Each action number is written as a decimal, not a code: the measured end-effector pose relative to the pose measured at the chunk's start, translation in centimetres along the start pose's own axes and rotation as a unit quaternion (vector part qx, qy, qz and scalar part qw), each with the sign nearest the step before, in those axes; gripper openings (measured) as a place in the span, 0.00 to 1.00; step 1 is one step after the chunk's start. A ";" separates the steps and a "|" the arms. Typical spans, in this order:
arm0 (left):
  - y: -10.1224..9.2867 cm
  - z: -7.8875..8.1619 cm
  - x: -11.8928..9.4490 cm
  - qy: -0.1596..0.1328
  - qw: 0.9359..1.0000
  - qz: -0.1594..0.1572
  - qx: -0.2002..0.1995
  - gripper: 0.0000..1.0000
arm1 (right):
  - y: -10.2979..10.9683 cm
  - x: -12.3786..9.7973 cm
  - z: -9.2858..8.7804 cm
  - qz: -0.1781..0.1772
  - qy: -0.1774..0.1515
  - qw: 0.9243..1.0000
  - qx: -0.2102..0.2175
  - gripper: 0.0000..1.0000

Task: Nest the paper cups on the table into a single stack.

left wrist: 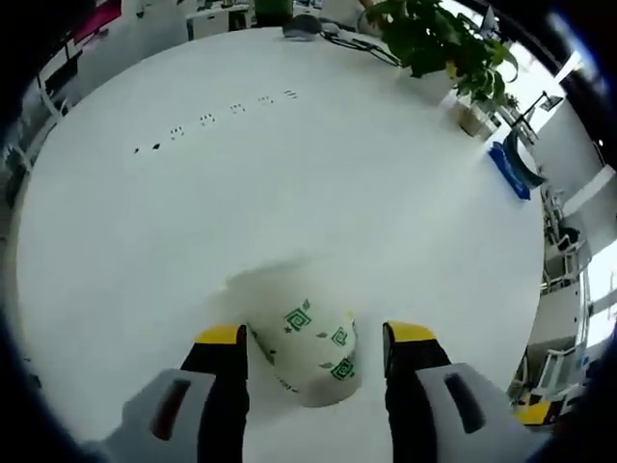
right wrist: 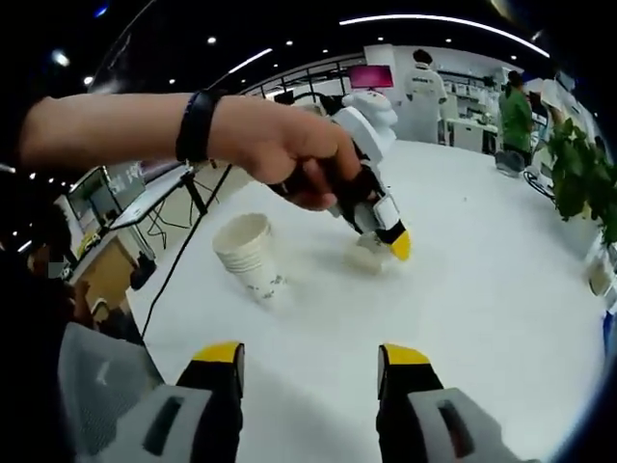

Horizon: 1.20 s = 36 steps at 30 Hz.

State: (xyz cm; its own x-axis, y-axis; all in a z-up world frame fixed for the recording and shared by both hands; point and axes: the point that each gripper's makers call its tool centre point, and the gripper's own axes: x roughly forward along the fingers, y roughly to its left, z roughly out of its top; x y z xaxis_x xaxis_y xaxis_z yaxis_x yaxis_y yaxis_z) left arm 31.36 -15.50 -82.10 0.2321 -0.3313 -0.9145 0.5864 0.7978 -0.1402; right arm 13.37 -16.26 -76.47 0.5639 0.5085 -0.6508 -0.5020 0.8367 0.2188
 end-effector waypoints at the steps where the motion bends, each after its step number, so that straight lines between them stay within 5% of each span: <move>1: 0.2 -0.1 0.0 0.002 1.000 0.003 0.002 0.44 | 0.0 -0.1 0.0 0.000 0.001 1.000 0.001 0.55; 15: 1.2 1.2 -2.5 -0.032 0.998 -0.006 0.056 0.37 | -1.6 -0.3 0.5 -0.011 -0.004 1.000 0.007 0.54; 36: 1.4 -0.8 -9.4 -0.088 0.993 -0.012 0.080 0.36 | -0.1 -0.3 2.8 0.000 -0.021 1.000 -0.007 0.52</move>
State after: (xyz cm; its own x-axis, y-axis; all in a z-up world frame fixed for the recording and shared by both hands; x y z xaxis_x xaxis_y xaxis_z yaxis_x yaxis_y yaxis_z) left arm 29.39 -10.86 -73.98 0.3401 -0.4445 -0.8287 0.7066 0.7023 -0.0867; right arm 15.12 -15.95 -74.21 0.5914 0.5167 -0.6191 -0.5107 0.8341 0.2083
